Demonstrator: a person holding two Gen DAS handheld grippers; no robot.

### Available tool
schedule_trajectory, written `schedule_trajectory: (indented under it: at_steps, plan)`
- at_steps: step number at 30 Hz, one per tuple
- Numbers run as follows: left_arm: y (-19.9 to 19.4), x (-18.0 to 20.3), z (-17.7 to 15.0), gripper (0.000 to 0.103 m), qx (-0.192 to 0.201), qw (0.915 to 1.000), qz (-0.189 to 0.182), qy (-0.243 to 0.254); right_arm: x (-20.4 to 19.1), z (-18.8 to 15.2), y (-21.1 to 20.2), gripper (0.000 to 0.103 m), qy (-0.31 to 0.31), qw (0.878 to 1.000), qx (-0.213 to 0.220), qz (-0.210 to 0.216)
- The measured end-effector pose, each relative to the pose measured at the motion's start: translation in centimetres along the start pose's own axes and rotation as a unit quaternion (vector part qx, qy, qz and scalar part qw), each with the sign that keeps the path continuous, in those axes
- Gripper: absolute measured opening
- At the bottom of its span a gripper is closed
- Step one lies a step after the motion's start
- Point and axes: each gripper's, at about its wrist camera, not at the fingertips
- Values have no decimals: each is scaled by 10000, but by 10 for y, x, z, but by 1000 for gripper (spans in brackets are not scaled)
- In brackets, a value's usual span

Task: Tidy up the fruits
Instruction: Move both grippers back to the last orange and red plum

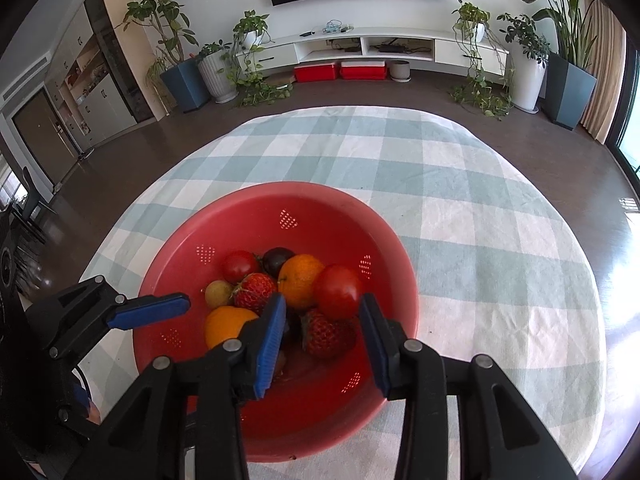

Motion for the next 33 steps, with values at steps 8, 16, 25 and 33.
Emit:
schedule_trajectory:
  at_steps: [8,16,25,33]
  plan:
    - [-53,-2,-28,103,510,9973,242,-462,-1,-42,-63,78,370,9977,555,132]
    - [-90,4,-86,103,695,9921,501,-915,-33,-128,-104,82,329,9958,852,-28]
    - [-89,15,-104,103,394,9956,472,-705,-76,-177,-73,60,99,9999,122,34]
    - [-85,2,-101,103,211,9970,548,-513,-97,-173,-57,48,-178,9998,-76,-42]
Point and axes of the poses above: each gripper's, at about its wrist camera, not at the fingertips, and y roughly the way its jaws point, x to its right, z to its top, and after that the axes turned 7 degrees about -y, right-handed
